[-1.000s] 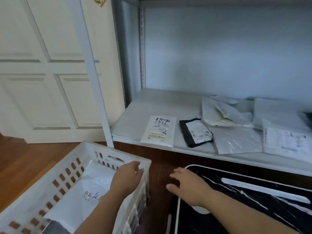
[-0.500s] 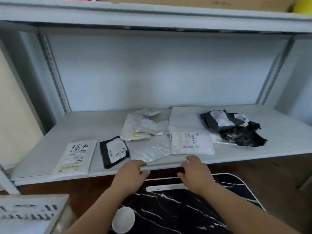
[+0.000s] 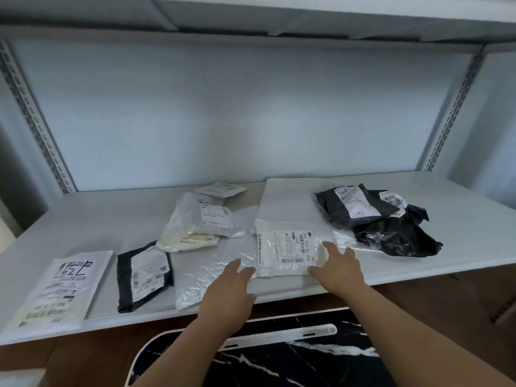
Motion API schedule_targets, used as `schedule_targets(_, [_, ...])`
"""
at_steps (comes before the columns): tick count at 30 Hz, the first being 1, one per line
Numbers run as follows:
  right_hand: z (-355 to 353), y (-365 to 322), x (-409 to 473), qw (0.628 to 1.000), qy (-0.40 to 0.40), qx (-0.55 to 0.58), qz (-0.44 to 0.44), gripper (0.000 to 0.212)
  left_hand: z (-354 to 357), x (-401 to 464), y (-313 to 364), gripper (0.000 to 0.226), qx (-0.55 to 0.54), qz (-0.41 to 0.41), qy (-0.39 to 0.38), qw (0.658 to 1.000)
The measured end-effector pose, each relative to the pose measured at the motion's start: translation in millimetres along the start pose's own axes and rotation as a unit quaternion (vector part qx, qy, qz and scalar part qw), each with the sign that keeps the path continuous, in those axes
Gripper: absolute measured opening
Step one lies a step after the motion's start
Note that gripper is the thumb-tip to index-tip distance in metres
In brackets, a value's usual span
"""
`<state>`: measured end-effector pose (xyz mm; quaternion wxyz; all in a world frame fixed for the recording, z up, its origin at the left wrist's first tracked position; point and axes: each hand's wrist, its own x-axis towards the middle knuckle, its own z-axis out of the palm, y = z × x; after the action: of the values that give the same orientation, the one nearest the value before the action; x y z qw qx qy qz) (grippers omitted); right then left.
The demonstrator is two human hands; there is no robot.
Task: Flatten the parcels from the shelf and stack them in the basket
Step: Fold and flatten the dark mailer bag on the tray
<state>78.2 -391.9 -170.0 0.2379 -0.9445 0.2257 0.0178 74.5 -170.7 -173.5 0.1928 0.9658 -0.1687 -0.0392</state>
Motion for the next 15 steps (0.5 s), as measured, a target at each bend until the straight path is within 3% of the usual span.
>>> schedule_targets(2, [5, 1, 11, 0.996, -0.033, 0.08, 0.032, 0.069, 4, 9, 8, 0.067, 0.015, 0.016, 0.018, 1.0])
schedule_targets(4, [13, -4, 14, 0.996, -0.05, 0.078, 0.017, 0.068, 8, 16, 11, 0.075, 0.061, 0.046, 0.023, 0.997])
schedule_targets(7, [36, -22, 9, 0.99, -0.091, 0.078, -0.076, 0.066, 18, 25, 12, 0.079, 0.154, 0.072, -0.013, 0.985])
schedule_targets(10, [52, -41, 5, 0.972, -0.113, 0.069, -0.195, 0.057, 28, 32, 5, 0.08, 0.19, 0.038, -0.06, 0.979])
schedule_targets(12, [50, -46, 11, 0.973, -0.051, 0.033, -0.224, 0.044, 32, 34, -5, 0.082, 0.204, 0.003, -0.093, 0.975])
schedule_targets(15, [38, -39, 27, 0.955, 0.093, -0.163, -0.228, 0.039, 33, 37, -20, 0.084, 0.224, -0.025, -0.12, 0.967])
